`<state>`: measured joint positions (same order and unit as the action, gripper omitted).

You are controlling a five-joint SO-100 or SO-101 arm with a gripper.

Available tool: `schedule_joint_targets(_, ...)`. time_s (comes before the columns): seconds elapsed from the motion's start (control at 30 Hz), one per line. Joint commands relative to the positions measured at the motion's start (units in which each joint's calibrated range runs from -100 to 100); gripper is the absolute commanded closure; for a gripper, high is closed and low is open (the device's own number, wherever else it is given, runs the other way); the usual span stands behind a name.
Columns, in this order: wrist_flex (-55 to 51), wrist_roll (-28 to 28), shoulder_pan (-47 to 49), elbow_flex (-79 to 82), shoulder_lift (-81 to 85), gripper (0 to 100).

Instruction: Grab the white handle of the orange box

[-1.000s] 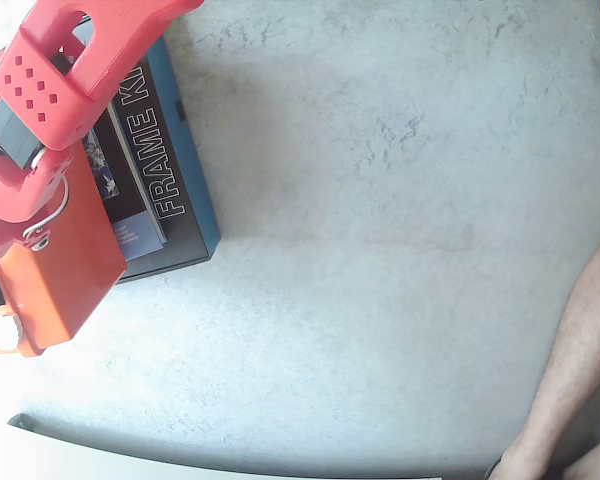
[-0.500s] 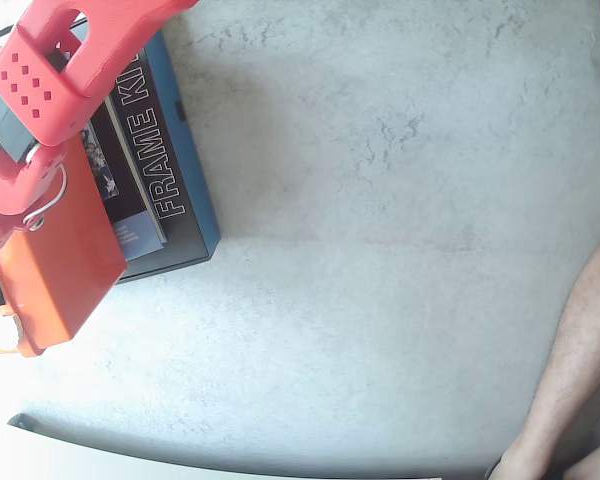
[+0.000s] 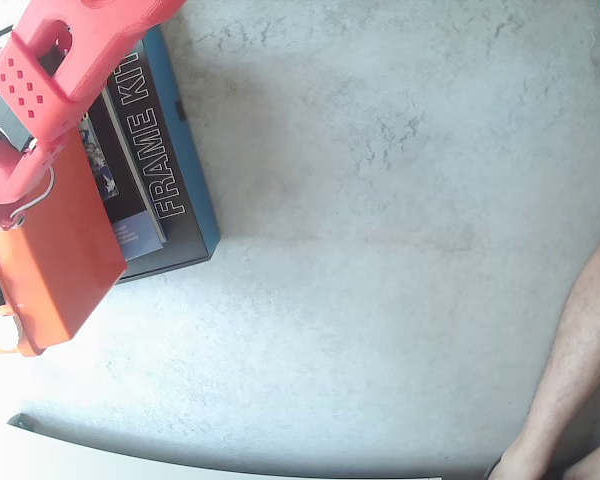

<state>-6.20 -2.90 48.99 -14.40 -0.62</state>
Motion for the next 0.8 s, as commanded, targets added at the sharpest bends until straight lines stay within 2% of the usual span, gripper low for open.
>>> schedule_joint_targets(0.0, -5.14, -0.36, 0.87, -0.88, -4.06, 52)
schedule_joint_targets(0.27, -7.0, -0.1, 1.03, -1.06, -4.57, 53)
schedule_joint_targets(0.5, -9.45, -0.42, 0.87, -8.77, -4.73, 64)
schedule_joint_targets(0.77, -9.96, -0.1, 1.26, -9.39, -5.92, 80)
